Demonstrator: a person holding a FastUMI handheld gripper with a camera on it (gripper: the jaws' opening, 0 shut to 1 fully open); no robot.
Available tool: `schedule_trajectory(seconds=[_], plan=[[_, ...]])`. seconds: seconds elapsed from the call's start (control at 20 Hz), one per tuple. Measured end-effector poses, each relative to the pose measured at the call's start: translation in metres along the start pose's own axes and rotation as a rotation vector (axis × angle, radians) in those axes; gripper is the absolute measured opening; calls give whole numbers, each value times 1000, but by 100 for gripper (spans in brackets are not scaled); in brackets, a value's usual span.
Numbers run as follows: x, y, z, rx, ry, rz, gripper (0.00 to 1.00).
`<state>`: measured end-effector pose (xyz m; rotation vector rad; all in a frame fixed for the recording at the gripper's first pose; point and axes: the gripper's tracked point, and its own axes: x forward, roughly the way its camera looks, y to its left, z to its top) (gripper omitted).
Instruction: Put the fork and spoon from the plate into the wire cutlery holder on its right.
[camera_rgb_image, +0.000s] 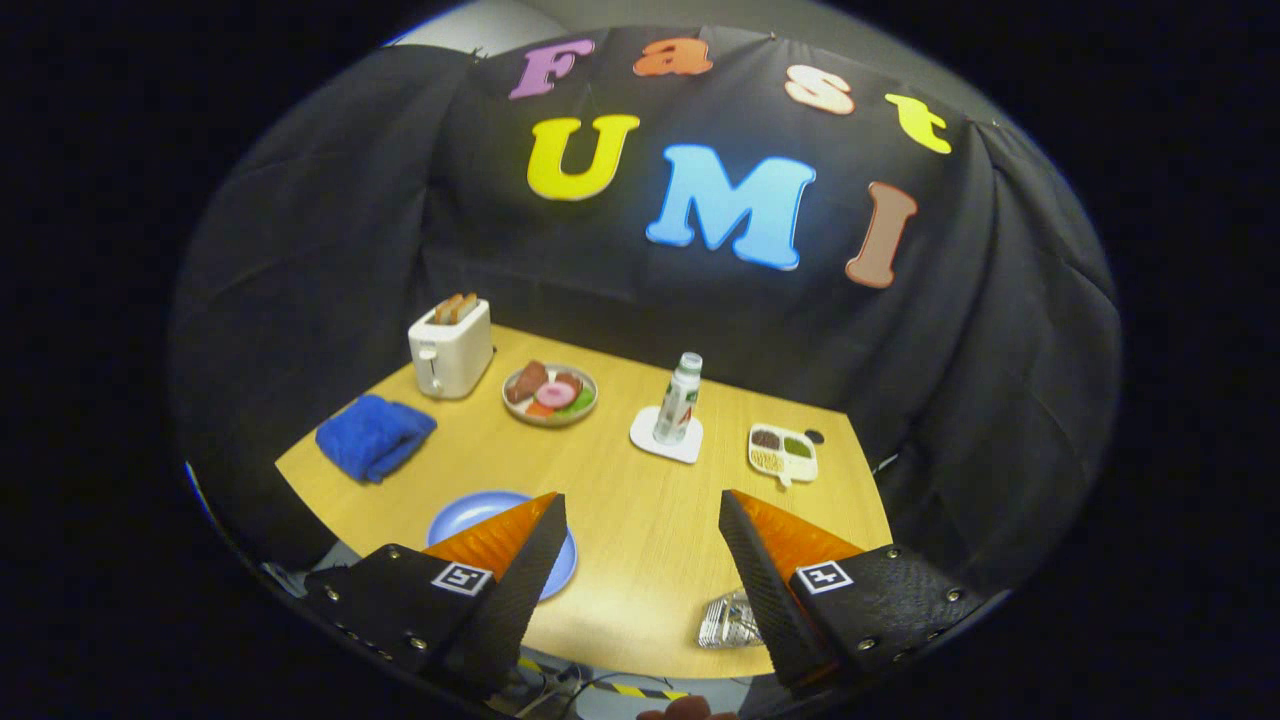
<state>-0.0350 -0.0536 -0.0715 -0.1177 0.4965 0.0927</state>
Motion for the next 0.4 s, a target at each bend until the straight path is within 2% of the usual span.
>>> schedule_trajectory(seconds=[0.2,0.3,0.4], plan=[[-20,0,60,89,-371,-84,94],[-30,-6,68,128,-462,-145,94],[-27,-4,63,161,-462,-164,94]])
